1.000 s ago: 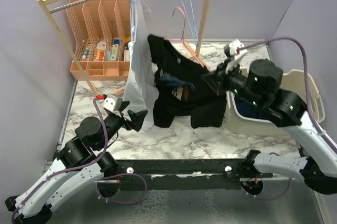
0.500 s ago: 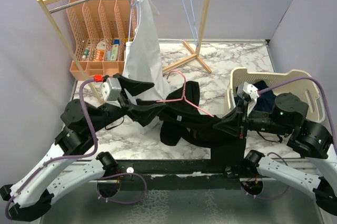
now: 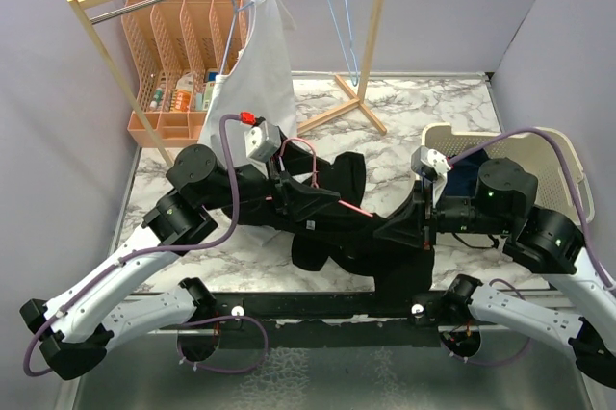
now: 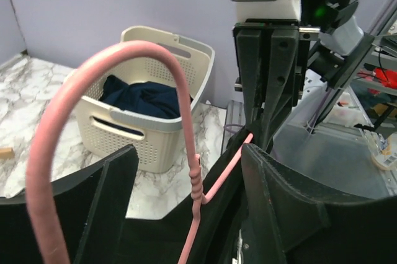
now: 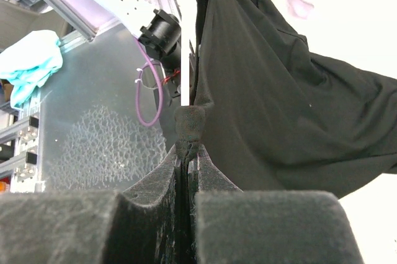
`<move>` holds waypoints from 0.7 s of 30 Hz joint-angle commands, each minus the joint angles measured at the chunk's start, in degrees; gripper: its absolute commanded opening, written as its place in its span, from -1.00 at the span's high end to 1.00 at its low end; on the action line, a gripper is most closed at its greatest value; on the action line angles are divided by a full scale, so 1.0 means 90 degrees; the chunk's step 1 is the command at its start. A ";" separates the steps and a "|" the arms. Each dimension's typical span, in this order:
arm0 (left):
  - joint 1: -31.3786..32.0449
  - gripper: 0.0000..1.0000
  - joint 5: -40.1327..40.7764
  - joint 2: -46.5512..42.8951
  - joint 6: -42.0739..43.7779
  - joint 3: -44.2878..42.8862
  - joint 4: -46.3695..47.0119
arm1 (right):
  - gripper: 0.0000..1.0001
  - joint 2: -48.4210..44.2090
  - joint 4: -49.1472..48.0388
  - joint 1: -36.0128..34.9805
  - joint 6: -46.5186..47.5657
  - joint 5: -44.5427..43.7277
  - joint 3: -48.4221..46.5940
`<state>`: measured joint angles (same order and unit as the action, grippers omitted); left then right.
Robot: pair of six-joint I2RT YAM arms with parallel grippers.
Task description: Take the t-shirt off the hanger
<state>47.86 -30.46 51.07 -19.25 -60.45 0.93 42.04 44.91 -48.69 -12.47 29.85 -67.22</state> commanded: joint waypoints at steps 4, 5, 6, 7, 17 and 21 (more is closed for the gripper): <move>0.0008 0.67 -0.0702 0.0099 -0.0395 -0.0345 0.0644 | 0.98 0.0061 -0.0826 -0.0020 -0.0148 0.0419 -0.0068; 0.0005 0.95 -0.0711 0.0102 -0.0379 -0.0418 0.0532 | 0.98 0.0049 -0.0807 -0.0020 -0.0148 0.0375 -0.0049; 0.0018 1.00 -0.0701 0.0086 -0.0349 -0.0489 0.0422 | 0.98 0.0025 -0.0785 -0.0020 -0.0156 0.0321 -0.0030; 0.0012 1.00 -0.0669 0.0038 -0.0310 -0.0550 0.0321 | 0.98 -0.0012 -0.0770 -0.0020 -0.0174 0.0260 0.0007; 0.0012 1.00 0.0173 -0.0692 0.0224 -0.1155 -0.0968 | -0.11 -0.0500 -0.0676 -0.0020 -0.0482 -0.0304 0.0530; 0.0012 1.00 0.0444 -0.0914 0.0349 -0.1461 -0.1387 | -0.38 -0.0739 -0.0465 -0.0025 -0.0492 -0.0471 0.0608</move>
<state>48.34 -31.53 46.11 -18.65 -69.10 -8.80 38.02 39.35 -48.73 -15.79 28.56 -62.13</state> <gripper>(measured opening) 0.057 0.649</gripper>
